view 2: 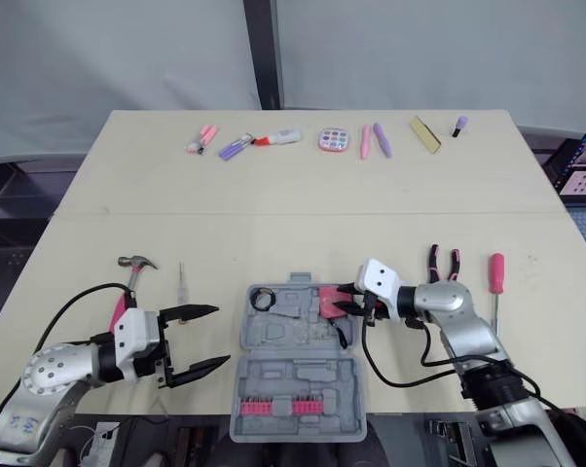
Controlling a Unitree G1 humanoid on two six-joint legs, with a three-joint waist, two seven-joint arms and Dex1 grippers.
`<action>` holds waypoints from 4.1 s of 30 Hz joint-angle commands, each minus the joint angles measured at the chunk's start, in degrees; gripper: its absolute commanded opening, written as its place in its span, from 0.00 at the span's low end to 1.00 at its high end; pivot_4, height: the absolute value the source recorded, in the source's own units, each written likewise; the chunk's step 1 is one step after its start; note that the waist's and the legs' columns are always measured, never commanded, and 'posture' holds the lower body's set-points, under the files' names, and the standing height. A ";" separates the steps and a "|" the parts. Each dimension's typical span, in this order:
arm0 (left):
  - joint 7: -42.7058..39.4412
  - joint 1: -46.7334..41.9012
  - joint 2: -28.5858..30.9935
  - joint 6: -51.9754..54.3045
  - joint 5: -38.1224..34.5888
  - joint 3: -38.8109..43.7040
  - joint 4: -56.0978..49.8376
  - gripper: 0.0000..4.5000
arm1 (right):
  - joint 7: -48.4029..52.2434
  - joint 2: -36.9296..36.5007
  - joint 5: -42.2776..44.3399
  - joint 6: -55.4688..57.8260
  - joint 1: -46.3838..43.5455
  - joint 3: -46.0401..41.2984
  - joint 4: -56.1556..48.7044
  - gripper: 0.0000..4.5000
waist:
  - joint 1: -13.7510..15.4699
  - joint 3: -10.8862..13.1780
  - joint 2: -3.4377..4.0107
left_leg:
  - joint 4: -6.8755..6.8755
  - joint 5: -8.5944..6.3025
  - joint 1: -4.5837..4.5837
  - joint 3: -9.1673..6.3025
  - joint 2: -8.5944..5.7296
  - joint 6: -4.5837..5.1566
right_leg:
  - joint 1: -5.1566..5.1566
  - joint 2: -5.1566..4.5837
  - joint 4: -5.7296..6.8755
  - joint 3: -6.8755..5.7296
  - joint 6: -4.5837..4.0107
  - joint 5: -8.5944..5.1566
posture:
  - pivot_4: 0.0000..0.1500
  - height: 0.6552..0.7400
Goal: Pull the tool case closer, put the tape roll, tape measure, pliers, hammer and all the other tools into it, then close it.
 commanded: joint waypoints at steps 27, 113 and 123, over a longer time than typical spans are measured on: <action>-0.28 -0.05 0.98 0.71 -0.97 1.71 -2.31 1.00 | -1.82 1.88 0.17 -1.49 1.08 -0.76 5.37 0.34 | -0.02 -0.03 -0.02 | 0.00 0.00 0.18 0.00 0.04 0.00 | 0.17 0.01 0.00 0.04 0.00 0.00 | 1.00 1.00; 1.13 -7.36 1.63 17.46 -11.46 -0.45 -13.05 1.00 | -62.43 18.08 6.36 46.83 21.77 -28.22 -37.97 0.99 | 0.15 -0.07 0.02 | -0.44 0.03 0.38 0.20 0.00 -0.05 | 0.00 0.27 0.12 1.24 -0.08 -0.05 | 1.00 1.00; 1.23 -5.41 1.52 16.22 -11.04 0.95 -13.28 1.00 | -62.94 20.18 5.46 44.98 15.51 -29.45 -26.50 0.99 | -0.17 -0.05 0.05 | -0.50 0.04 0.38 0.22 0.02 -0.06 | -0.10 0.31 0.23 1.32 -0.08 -0.05 | 1.00 1.00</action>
